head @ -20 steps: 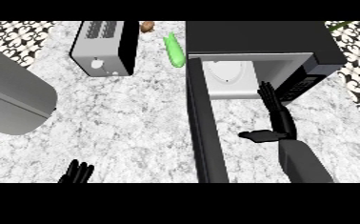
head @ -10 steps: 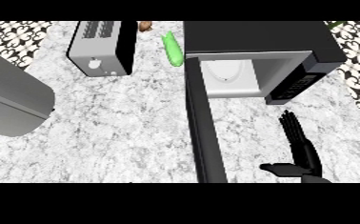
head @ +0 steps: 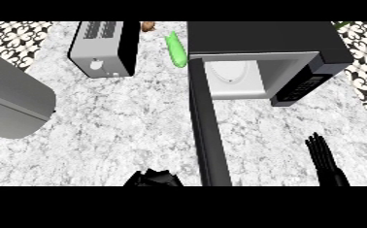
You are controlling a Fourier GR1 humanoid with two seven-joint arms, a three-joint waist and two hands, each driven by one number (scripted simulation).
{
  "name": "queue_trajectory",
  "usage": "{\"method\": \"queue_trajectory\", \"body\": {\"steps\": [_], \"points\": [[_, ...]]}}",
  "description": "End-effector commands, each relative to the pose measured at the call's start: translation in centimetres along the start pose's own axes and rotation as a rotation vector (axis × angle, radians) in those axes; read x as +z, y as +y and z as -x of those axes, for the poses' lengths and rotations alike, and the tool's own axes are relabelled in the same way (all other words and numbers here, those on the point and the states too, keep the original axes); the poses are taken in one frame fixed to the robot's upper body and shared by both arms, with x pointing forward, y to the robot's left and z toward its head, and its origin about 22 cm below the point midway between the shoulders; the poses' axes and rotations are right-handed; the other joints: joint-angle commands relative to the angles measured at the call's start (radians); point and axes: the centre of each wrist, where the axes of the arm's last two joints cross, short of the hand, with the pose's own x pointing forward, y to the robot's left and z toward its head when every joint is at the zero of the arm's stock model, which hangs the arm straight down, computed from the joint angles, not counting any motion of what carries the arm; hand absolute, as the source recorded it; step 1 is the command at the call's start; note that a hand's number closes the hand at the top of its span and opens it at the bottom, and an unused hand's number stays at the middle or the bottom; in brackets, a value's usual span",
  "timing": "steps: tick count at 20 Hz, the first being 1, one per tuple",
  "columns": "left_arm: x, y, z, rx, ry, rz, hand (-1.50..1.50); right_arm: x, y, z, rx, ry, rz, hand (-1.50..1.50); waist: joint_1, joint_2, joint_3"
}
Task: Pick up the milk, place it into the microwave and close the microwave
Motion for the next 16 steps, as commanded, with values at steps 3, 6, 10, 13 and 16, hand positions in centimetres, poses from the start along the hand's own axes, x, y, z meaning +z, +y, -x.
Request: {"method": "queue_trajectory", "body": {"steps": [3,6,10,13,16], "points": [[-2.9,-1.8,2.1,-0.008,0.084,0.216,1.50,3.6,-1.3,-1.1,-0.100,-0.104,-0.033,-1.50,-0.004,0.002,0.000],[-4.8,-4.7,2.6,-0.011,0.119,0.271,1.50,3.4,-2.8,-2.4,-0.121,-0.128,-0.040,-1.50,-0.002,0.003,0.001],[-7.2,-6.0,3.2,-0.106,0.080,0.281,1.50,3.9,-2.8,-4.0,-0.124,-0.149,-0.065,-1.50,-0.005,0.003,0.000],[-6.8,-8.6,4.4,-0.136,0.075,0.330,1.50,4.4,-3.5,-4.6,-0.133,-0.177,-0.072,-1.50,-0.011,0.003,0.001],[-9.0,-8.4,5.0,-0.173,0.113,0.336,1.50,4.3,-3.1,-5.8,-0.146,-0.206,-0.119,-1.50,-0.035,0.006,0.000]]}}
